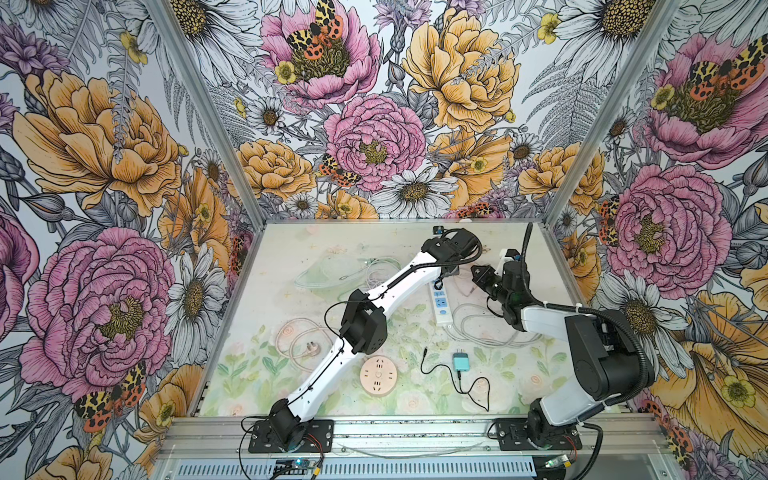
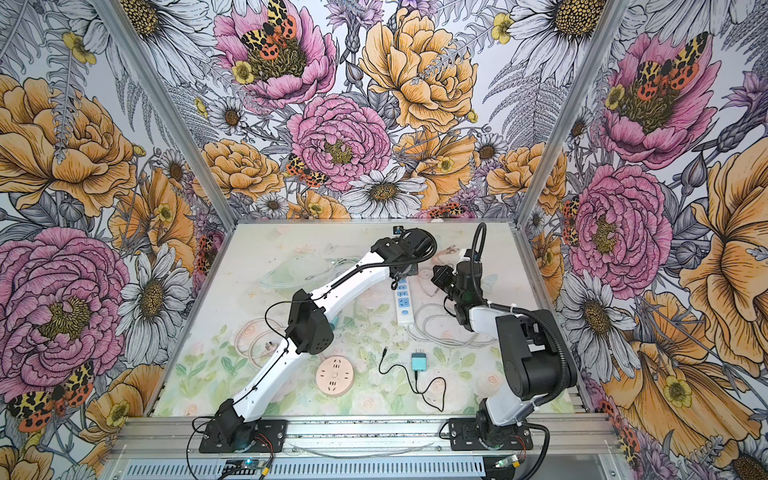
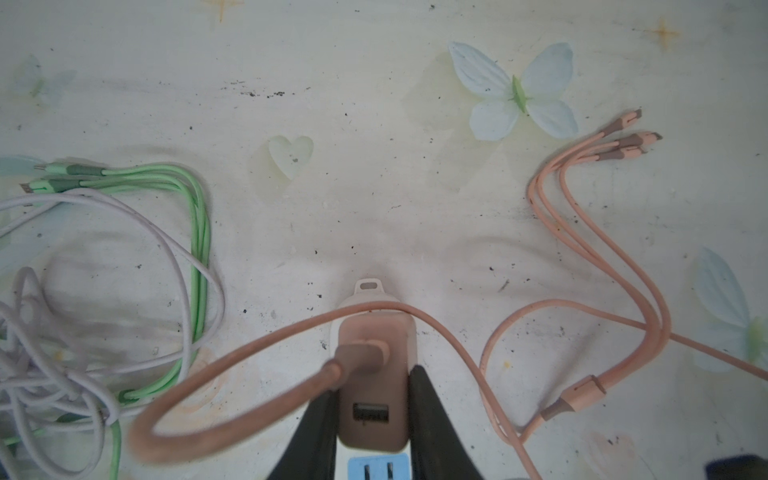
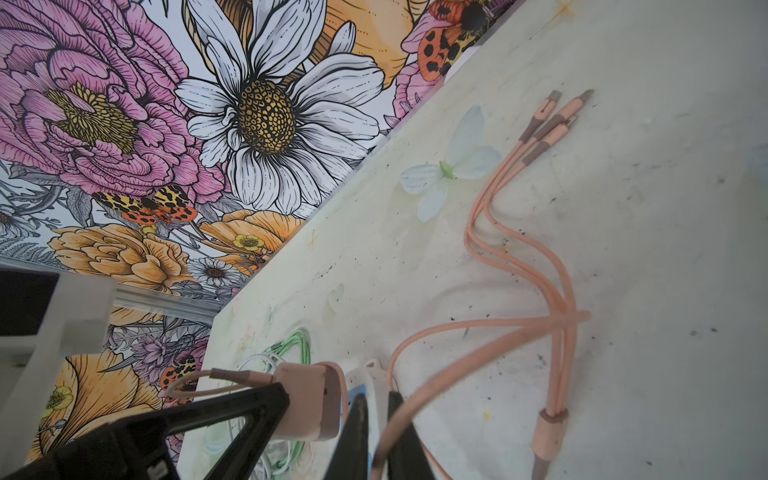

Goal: Insert the plug
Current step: 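Lower and press the charger prongs into the end socket with the left gripper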

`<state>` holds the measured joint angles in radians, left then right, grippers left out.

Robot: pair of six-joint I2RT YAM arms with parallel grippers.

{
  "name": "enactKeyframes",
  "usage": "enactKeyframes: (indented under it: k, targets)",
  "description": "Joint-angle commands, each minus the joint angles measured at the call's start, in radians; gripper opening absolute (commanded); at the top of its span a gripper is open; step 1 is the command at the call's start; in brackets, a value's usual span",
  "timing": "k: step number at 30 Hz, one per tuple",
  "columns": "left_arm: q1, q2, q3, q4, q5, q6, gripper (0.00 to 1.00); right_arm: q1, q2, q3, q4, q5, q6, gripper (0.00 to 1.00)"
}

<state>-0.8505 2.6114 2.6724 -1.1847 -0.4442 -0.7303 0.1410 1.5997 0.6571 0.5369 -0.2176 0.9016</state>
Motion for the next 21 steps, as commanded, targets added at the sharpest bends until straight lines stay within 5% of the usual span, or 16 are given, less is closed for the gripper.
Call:
enactKeyframes:
  k: [1,21]
  targets:
    - [-0.01,-0.014,-0.003,0.023,-0.032,0.01,0.0,0.005,0.017,-0.013,0.038,-0.008,0.006,0.13]
    - [-0.005,-0.064,-0.09,0.022,-0.025,0.011,0.0,0.006,0.03,-0.007,0.041,-0.013,0.01,0.13]
